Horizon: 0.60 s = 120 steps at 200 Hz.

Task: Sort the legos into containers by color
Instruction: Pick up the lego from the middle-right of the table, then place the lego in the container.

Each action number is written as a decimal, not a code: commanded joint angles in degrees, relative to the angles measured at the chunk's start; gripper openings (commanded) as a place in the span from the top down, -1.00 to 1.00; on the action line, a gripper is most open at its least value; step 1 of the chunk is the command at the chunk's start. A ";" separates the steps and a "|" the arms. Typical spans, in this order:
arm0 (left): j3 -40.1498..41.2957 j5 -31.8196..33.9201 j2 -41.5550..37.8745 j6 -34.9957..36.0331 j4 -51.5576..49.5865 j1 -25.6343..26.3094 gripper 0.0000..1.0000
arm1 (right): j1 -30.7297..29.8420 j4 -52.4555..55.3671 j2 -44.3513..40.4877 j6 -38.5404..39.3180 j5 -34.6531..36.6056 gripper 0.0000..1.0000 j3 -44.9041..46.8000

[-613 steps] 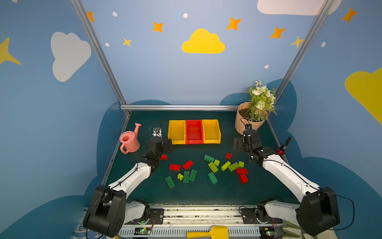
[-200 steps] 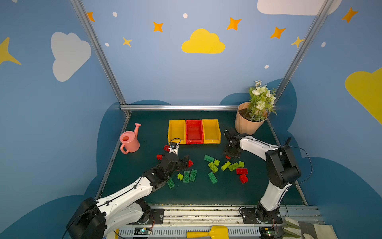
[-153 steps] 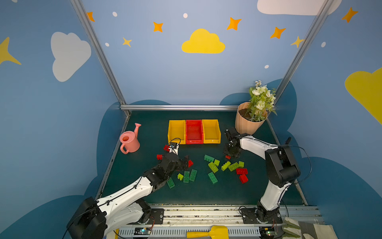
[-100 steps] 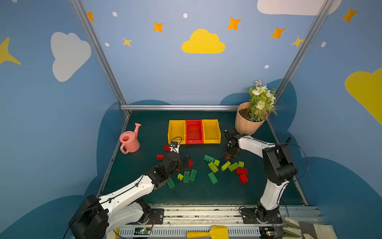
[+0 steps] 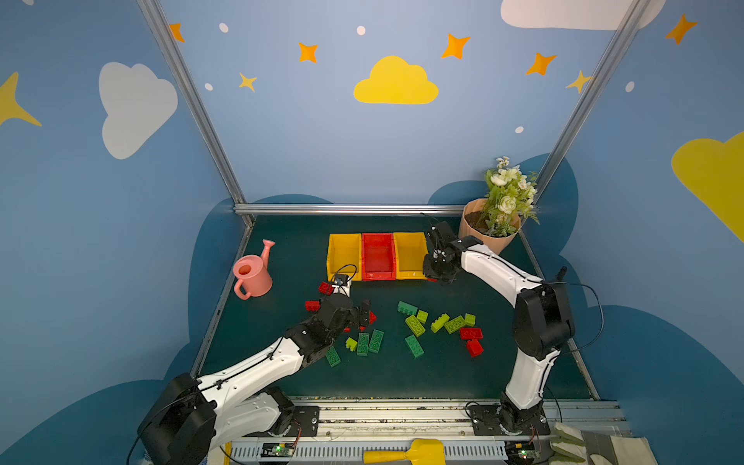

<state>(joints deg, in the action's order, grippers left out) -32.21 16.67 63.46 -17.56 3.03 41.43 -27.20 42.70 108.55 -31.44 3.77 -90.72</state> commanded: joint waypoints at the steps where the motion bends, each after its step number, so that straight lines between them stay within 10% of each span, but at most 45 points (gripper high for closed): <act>1: -1.29 1.36 0.17 -0.75 0.20 0.14 -1.00 | 0.21 3.68 4.90 1.74 -2.09 0.36 -6.98; 72: -1.53 -3.33 1.31 -1.72 1.99 0.16 -1.00 | 1.01 9.05 23.90 3.45 -5.18 0.30 -32.22; 120: -1.70 -4.09 1.44 -1.02 2.33 0.11 -1.00 | 2.20 8.30 26.20 4.02 -8.19 -0.21 -34.91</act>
<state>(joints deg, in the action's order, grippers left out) -32.47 13.37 64.77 -18.92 4.14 41.43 -25.74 49.45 135.74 -28.18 -2.20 -123.85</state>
